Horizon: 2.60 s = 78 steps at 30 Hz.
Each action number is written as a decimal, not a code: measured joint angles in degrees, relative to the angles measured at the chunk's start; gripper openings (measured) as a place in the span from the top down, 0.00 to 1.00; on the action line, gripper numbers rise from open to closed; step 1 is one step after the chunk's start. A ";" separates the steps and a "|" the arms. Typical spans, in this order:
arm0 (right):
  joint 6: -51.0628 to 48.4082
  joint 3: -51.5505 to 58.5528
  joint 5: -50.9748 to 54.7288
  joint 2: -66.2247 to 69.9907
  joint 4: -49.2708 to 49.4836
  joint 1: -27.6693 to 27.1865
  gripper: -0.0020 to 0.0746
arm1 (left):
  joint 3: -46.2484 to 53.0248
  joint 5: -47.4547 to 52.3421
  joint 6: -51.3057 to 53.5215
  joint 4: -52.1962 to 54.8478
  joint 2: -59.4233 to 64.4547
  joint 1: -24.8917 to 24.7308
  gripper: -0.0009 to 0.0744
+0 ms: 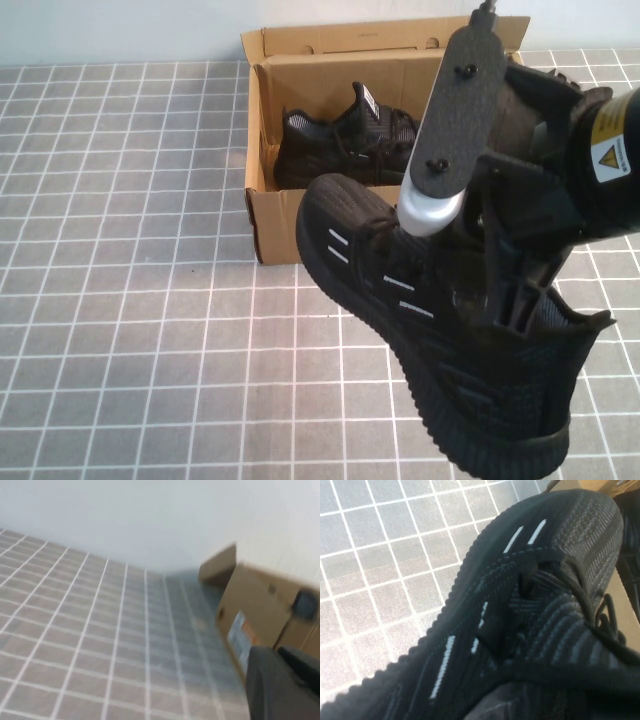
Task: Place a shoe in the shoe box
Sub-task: Hand over the shoe
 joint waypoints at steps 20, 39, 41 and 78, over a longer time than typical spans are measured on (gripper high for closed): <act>19.04 -9.13 -2.70 5.74 -5.67 -6.72 0.98 | -26.27 26.43 8.13 -12.70 27.20 0.00 0.99; 11.48 -31.29 7.85 21.83 9.94 -18.63 0.98 | -45.13 43.14 42.70 -35.78 53.47 0.00 0.99; 11.05 -33.54 8.60 23.00 9.94 -18.63 0.98 | -47.43 44.78 44.63 -37.26 55.68 0.00 0.99; -45.98 -38.73 16.60 26.45 27.42 -19.75 0.98 | -102.88 65.30 58.81 -40.54 99.21 -1.91 0.99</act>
